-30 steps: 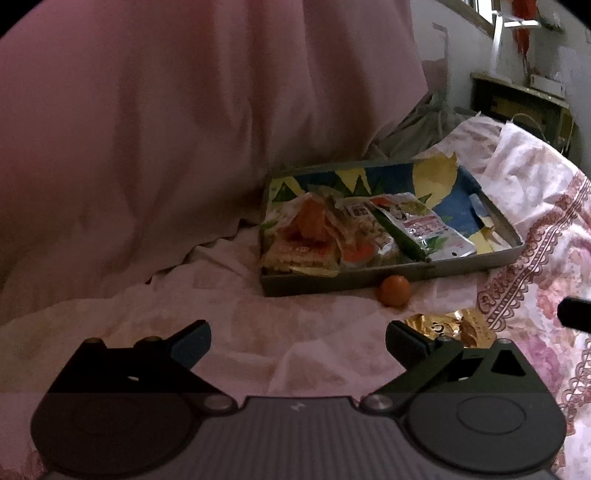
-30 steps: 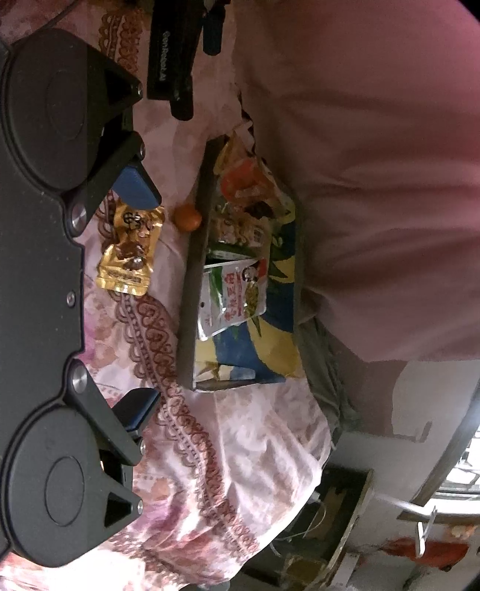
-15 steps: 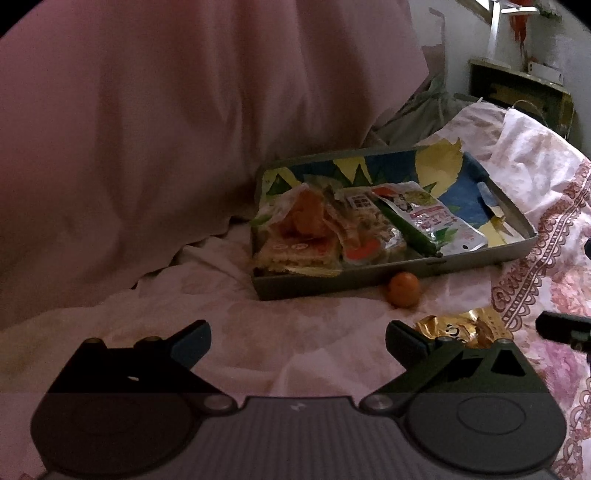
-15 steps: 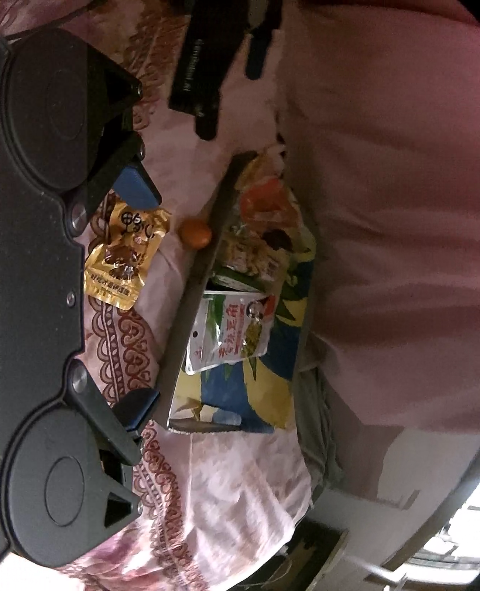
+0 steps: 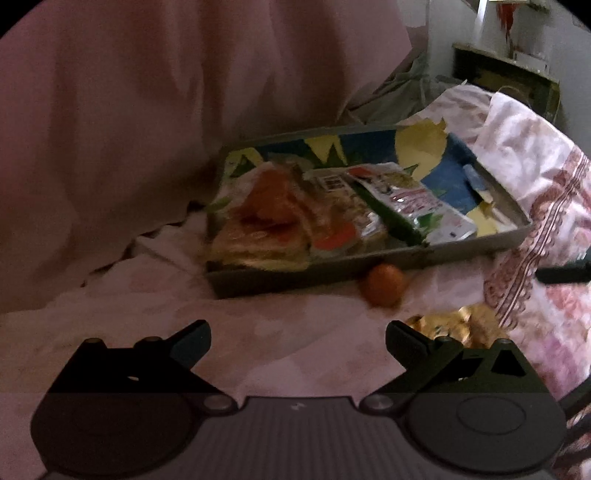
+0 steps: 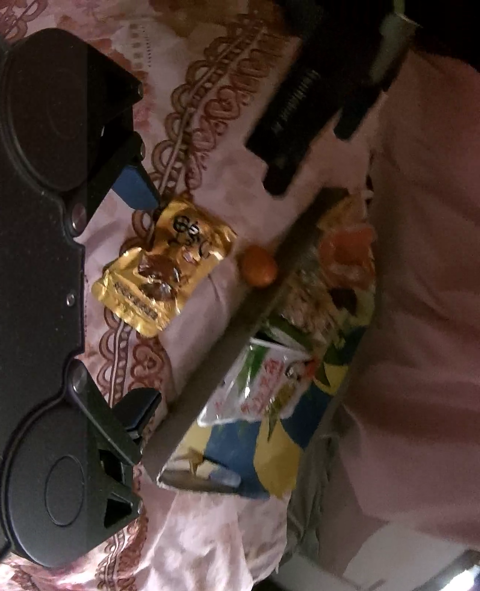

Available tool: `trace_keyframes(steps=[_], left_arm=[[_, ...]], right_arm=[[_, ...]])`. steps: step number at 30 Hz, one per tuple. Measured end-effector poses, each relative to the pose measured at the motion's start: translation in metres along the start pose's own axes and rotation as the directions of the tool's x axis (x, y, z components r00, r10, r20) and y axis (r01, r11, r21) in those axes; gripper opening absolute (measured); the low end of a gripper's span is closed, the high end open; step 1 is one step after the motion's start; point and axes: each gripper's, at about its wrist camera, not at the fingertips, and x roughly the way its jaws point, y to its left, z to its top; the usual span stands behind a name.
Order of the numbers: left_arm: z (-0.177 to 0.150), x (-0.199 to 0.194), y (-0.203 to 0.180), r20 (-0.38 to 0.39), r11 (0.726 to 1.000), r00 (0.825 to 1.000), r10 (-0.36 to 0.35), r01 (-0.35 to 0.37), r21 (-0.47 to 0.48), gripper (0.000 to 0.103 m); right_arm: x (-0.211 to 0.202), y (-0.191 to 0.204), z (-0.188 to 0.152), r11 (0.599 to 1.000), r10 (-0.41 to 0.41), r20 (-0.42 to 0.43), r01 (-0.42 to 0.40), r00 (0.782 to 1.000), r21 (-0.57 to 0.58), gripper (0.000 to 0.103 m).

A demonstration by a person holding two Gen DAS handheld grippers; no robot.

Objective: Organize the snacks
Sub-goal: 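Lower right tool toward gold foil wrapper while left tool lowers toward small orange, then close right tool on gold foil wrapper while left tool closes on small orange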

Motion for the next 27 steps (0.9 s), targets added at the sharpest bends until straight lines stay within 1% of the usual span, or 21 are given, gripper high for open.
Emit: trace_keyframes(steps=[6, 9, 14, 16, 18, 19, 21, 23, 24, 25, 26, 27], left_arm=[[0.007, 0.019, -0.015, -0.001, 0.998, 0.998, -0.063, 0.063, 0.022, 0.103], [0.013, 0.03, -0.02, -0.013, 0.995, 0.995, -0.095, 0.095, 0.008, 0.102], [0.02, 0.043, -0.023, -0.014, 0.987, 0.988, -0.157, 0.156, -0.023, 0.102], [0.021, 0.048, -0.022, -0.016, 0.983, 0.984, -0.178, 0.177, -0.036, 0.098], [0.021, 0.054, -0.021, -0.026, 0.979, 0.98, -0.197, 0.196, -0.05, 0.091], [0.02, 0.057, -0.021, -0.031, 0.978, 0.979, -0.203, 0.202, -0.054, 0.089], [0.02, 0.061, -0.021, -0.038, 0.978, 0.978, -0.204, 0.202, -0.055, 0.08], [0.019, 0.062, -0.021, -0.034, 0.978, 0.978, -0.204, 0.202, -0.044, 0.077], [0.019, 0.062, -0.021, -0.032, 0.978, 0.978, -0.204, 0.203, -0.038, 0.072], [0.019, 0.062, -0.022, -0.031, 0.979, 0.978, -0.204, 0.203, -0.035, 0.069], [0.019, 0.062, -0.021, -0.033, 0.978, 0.978, -0.207, 0.206, -0.036, 0.065], [0.019, 0.063, -0.021, -0.034, 0.978, 0.978, -0.207, 0.206, -0.039, 0.059]], right_arm=[[0.017, 0.0, 0.001, 1.0, 0.008, -0.037, -0.008, 0.999, 0.005, 0.1], [0.025, 0.0, 0.002, 1.0, 0.004, -0.027, -0.004, 1.0, -0.01, 0.1], [0.035, 0.003, 0.006, 0.998, 0.028, 0.014, -0.027, 1.0, -0.057, 0.1], [0.037, 0.002, 0.007, 0.997, 0.043, 0.03, -0.041, 0.999, -0.069, 0.101], [0.041, -0.003, 0.008, 0.996, 0.065, 0.035, -0.062, 0.997, -0.061, 0.101], [0.042, -0.005, 0.008, 0.996, 0.078, 0.036, -0.076, 0.996, -0.051, 0.101], [0.044, -0.011, 0.007, 0.994, 0.11, 0.034, -0.11, 0.993, -0.02, 0.098], [0.047, -0.015, 0.007, 0.99, 0.142, 0.025, -0.143, 0.99, 0.014, 0.09], [0.048, -0.016, 0.007, 0.987, 0.16, 0.021, -0.16, 0.987, 0.029, 0.088], [0.048, -0.016, 0.006, 0.984, 0.174, 0.021, -0.174, 0.985, 0.036, 0.083], [0.047, -0.016, 0.007, 0.982, 0.182, 0.02, -0.183, 0.983, 0.035, 0.079], [0.047, -0.015, 0.007, 0.981, 0.189, 0.019, -0.189, 0.982, 0.03, 0.078]])
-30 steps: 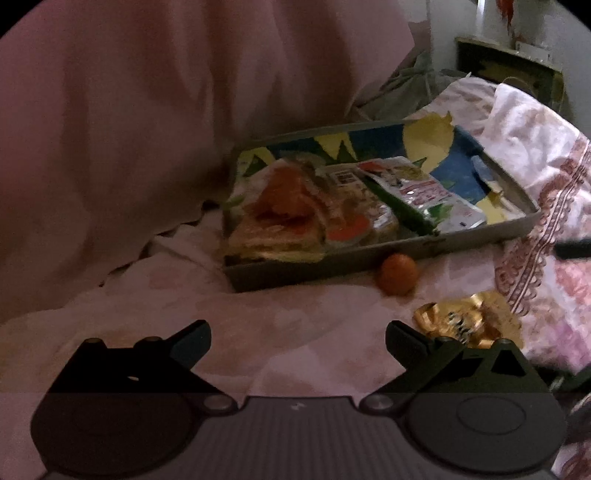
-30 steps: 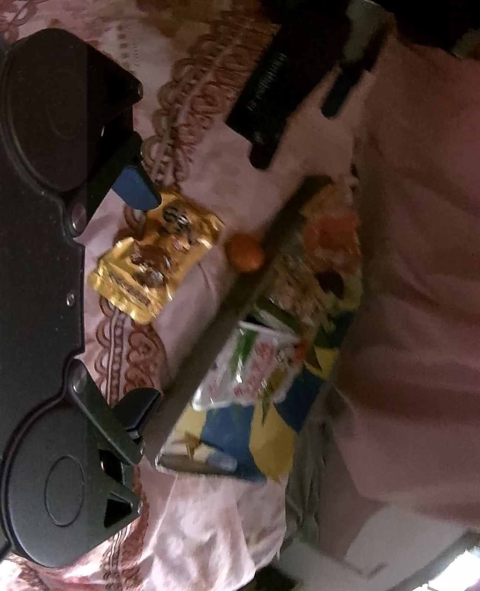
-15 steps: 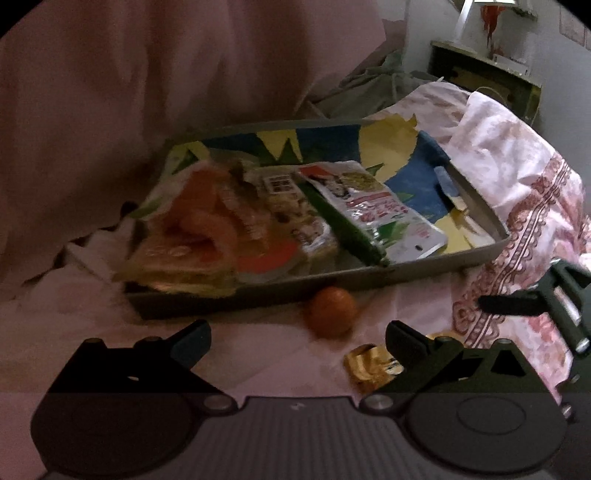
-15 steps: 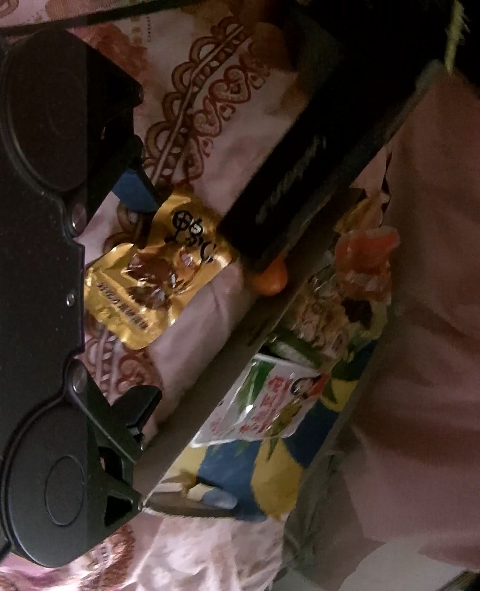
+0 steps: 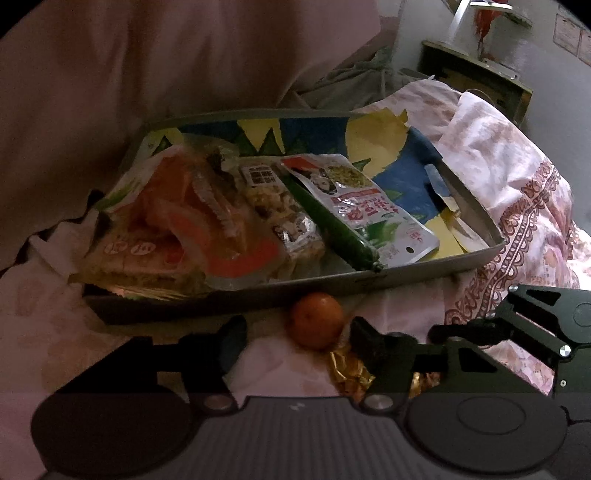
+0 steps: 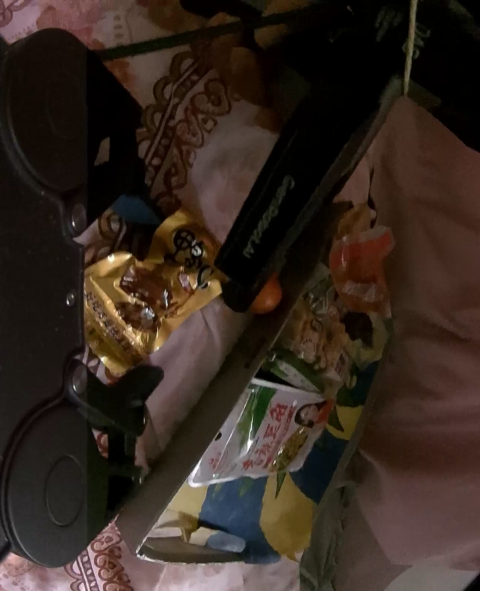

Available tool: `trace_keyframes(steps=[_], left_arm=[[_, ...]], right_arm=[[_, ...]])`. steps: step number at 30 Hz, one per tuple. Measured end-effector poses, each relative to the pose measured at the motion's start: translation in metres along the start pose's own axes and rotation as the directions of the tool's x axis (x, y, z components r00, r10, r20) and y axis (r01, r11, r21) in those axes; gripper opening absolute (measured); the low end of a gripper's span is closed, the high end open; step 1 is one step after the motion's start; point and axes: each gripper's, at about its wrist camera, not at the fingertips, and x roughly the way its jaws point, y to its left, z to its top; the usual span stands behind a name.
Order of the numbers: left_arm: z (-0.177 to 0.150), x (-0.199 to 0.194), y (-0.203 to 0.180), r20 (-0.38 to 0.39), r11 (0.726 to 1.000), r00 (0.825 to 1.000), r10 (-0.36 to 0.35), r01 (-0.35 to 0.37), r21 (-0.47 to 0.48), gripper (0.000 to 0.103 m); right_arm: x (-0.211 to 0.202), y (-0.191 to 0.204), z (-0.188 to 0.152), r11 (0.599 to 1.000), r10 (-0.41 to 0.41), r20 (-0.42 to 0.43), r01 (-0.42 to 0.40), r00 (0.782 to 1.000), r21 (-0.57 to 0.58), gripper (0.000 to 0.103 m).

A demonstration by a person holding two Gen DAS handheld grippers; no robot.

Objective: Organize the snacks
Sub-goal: 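Close right tool on gold foil wrapper while left tool closes on small orange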

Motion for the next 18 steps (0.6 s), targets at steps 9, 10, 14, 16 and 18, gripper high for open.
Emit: trace_keyframes(steps=[9, 10, 14, 16, 18], left_arm=[[-0.004, -0.002, -0.006, 0.007, 0.999, 1.0, -0.016, 0.015, 0.045, 0.038], [-0.004, -0.002, -0.006, 0.006, 0.999, 1.0, -0.015, 0.014, 0.051, 0.038], [-0.004, -0.002, -0.006, -0.006, 0.998, 1.0, -0.014, 0.014, 0.055, 0.036], [-0.002, -0.001, -0.006, -0.014, 0.999, 1.0, -0.011, 0.012, 0.049, 0.037], [-0.001, 0.001, -0.006, -0.02, 0.999, 1.0, -0.007, 0.008, 0.053, 0.039]], right_arm=[[-0.004, 0.003, 0.001, 1.0, 0.023, -0.031, -0.023, 0.999, 0.009, 0.059], [-0.004, 0.002, 0.001, 1.0, 0.023, -0.035, -0.022, 0.999, 0.008, 0.055], [-0.01, 0.003, 0.0, 1.0, 0.028, -0.056, -0.028, 0.998, 0.0, 0.043], [-0.011, 0.004, 0.0, 1.0, 0.021, -0.062, -0.022, 0.998, -0.009, 0.043], [-0.01, 0.004, 0.0, 1.0, 0.018, -0.062, -0.018, 0.998, 0.006, 0.043]])
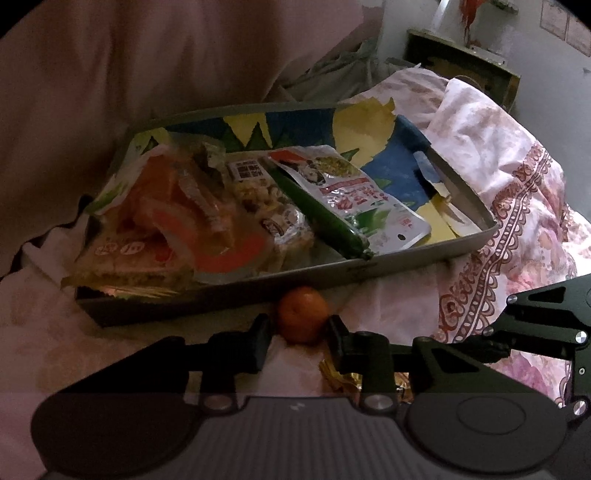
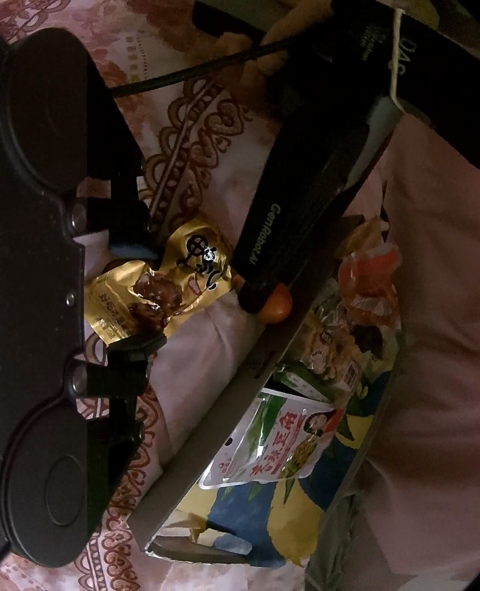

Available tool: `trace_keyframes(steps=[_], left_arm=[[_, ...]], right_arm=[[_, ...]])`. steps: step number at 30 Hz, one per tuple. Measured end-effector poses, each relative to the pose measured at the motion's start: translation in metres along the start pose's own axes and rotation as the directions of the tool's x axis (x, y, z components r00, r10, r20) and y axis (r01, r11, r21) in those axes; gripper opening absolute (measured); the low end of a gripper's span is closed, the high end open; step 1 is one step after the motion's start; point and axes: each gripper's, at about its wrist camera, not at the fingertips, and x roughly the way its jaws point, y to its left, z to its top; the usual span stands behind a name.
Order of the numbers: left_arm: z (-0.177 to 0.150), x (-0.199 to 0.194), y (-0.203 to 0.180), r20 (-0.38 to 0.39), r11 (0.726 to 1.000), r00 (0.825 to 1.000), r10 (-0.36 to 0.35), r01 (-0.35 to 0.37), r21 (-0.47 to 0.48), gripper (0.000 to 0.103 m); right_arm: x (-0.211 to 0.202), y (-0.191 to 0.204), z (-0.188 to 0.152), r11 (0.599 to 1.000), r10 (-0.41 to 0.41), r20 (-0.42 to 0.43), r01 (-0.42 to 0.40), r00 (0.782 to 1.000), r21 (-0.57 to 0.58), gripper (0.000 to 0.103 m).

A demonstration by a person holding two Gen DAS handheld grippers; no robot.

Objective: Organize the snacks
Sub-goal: 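Close right tool on gold foil wrapper while left tool closes on small orange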

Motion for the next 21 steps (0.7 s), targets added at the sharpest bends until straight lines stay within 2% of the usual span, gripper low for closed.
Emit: trace_keyframes(steps=[5, 9, 15, 16, 21], left_arm=[[0.002, 0.005, 0.006, -0.013, 0.999, 1.0, -0.015, 0.015, -0.043, 0.045], [0.005, 0.009, 0.005, -0.02, 0.998, 1.0, -0.02, 0.019, -0.061, 0.046], [0.004, 0.007, 0.005, -0.017, 0.998, 1.0, -0.021, 0.02, -0.066, 0.038], [0.004, 0.006, 0.004, -0.017, 0.998, 1.0, -0.019, 0.018, -0.067, 0.037], [0.004, 0.0, 0.001, -0.026, 0.997, 1.0, 0.009, -0.011, -0.075, 0.035]], right_arm=[[0.007, -0.002, 0.0, 0.999, -0.028, 0.025, 0.027, 0.999, 0.028, 0.061], [0.011, -0.006, -0.001, 0.998, -0.031, 0.04, 0.029, 0.999, 0.054, 0.067], [0.012, -0.006, -0.001, 0.997, -0.009, 0.039, 0.006, 0.999, 0.071, 0.059], [0.011, -0.006, -0.002, 0.998, 0.007, 0.043, -0.01, 0.999, 0.069, 0.05], [0.004, -0.005, -0.001, 0.996, 0.021, 0.051, -0.026, 0.998, 0.081, 0.037]])
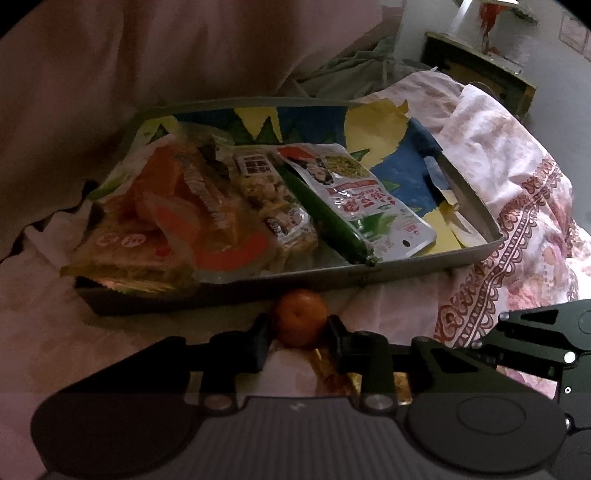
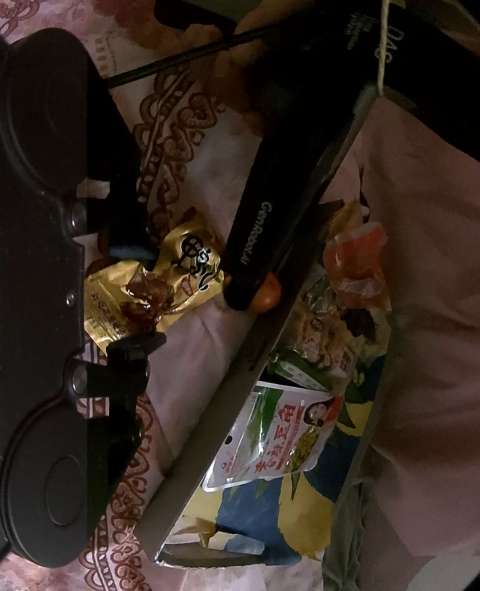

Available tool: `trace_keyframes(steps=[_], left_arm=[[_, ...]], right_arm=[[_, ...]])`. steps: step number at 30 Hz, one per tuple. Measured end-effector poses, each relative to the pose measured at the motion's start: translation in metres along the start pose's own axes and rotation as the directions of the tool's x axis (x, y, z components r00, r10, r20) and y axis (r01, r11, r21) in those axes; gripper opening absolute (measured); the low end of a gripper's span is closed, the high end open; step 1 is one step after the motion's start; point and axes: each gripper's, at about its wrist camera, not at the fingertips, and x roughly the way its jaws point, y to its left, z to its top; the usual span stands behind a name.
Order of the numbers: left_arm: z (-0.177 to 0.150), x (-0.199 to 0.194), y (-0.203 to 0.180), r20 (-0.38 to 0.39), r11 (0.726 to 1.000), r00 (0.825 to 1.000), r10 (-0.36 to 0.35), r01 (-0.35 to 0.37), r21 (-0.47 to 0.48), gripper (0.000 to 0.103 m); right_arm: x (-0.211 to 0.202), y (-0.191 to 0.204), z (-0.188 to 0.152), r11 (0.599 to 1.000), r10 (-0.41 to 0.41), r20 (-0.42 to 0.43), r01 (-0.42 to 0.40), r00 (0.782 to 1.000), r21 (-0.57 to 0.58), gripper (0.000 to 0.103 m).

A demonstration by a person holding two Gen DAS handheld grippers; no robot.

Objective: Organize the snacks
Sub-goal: 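Close right tool on gold foil wrapper while left tool closes on small orange, then lift and carry the orange and gold wrapper over the tray box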

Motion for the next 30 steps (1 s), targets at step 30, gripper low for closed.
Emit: trace_keyframes(steps=[30], left_arm=[[-0.012, -0.043, 0.019, -0.043, 0.983, 0.997, -0.056, 0.047, -0.178, 0.035]], right_arm=[[-0.023, -0.003, 0.004, 0.981, -0.188, 0.048, 0.185, 0.981, 0.056, 0.0]])
